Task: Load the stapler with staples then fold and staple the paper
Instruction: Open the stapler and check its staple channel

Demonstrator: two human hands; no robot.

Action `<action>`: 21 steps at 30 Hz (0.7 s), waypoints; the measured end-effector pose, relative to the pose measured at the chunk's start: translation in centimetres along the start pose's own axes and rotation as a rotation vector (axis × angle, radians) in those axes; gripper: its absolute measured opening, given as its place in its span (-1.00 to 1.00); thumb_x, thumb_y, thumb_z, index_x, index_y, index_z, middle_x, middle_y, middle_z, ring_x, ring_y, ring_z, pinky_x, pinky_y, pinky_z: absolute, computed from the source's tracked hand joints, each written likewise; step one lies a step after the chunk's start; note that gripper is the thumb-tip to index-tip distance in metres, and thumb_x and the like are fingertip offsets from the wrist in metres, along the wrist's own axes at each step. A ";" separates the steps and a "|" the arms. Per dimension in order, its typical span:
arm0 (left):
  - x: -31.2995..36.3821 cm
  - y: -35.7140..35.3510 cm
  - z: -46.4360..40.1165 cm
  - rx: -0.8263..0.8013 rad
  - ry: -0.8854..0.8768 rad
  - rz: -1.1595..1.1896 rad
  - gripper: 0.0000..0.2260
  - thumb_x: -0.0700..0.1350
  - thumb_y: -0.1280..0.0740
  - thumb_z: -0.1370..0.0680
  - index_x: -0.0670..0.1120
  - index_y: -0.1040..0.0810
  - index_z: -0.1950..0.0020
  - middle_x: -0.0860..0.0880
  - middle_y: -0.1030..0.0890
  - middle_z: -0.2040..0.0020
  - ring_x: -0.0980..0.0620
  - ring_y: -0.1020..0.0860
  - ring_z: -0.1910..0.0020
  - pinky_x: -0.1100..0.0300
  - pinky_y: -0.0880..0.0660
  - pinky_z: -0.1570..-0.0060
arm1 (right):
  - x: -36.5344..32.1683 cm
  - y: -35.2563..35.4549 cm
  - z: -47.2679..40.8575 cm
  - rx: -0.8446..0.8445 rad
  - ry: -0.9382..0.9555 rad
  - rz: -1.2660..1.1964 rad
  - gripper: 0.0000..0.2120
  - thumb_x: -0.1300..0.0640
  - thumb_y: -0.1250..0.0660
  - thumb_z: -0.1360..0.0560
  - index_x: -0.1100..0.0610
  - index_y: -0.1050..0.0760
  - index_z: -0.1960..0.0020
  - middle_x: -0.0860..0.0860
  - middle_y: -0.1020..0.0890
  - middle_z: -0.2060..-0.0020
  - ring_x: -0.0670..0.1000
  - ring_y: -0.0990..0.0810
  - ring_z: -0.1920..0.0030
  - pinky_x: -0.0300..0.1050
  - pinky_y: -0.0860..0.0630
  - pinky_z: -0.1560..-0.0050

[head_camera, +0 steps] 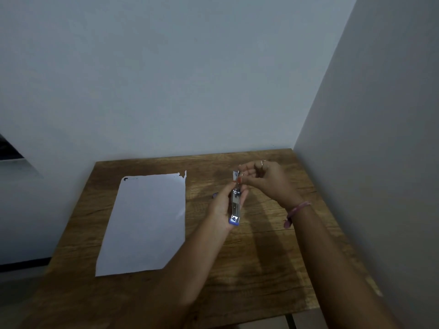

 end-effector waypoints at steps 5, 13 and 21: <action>0.0 -0.2 0.1 -0.012 -0.003 0.009 -0.80 -0.23 -0.38 -0.52 -0.33 -0.57 -0.07 -0.23 -0.66 0.14 0.00 -0.69 0.32 0.23 -0.62 0.38 | -0.2 -0.1 0.0 -0.017 -0.028 -0.053 -0.85 0.28 -0.45 -0.41 0.18 -0.64 0.01 0.19 -0.70 0.16 -0.11 -0.67 0.11 -0.23 -0.59 0.02; 0.5 -0.7 0.1 -0.038 -0.036 0.036 -0.86 -0.25 -0.42 -0.47 -0.31 -0.58 0.05 -0.22 -0.70 0.23 0.01 -0.70 0.29 0.23 -0.63 0.33 | -1.5 -0.1 -0.5 -0.036 -0.106 -0.073 -0.85 0.27 -0.45 -0.42 0.22 -0.64 0.00 0.18 -0.69 0.19 0.03 -0.67 0.15 -0.16 -0.62 0.06; 0.5 -0.2 -0.2 0.005 -0.050 0.040 -0.85 -0.25 -0.41 -0.48 -0.30 -0.58 0.00 -0.22 -0.71 0.22 -0.03 -0.71 0.22 0.21 -0.63 0.34 | -1.8 -0.6 -0.2 0.016 -0.084 0.086 -0.87 0.27 -0.48 -0.40 0.19 -0.65 0.05 0.17 -0.70 0.16 0.14 -0.68 0.08 0.11 -0.62 -0.01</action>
Point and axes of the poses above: each hand's wrist, its own z-axis away from the middle knuckle, its own y-axis out of the back of the hand, x = y × z, the point moved 2 cm from there along -z, towards the middle knuckle
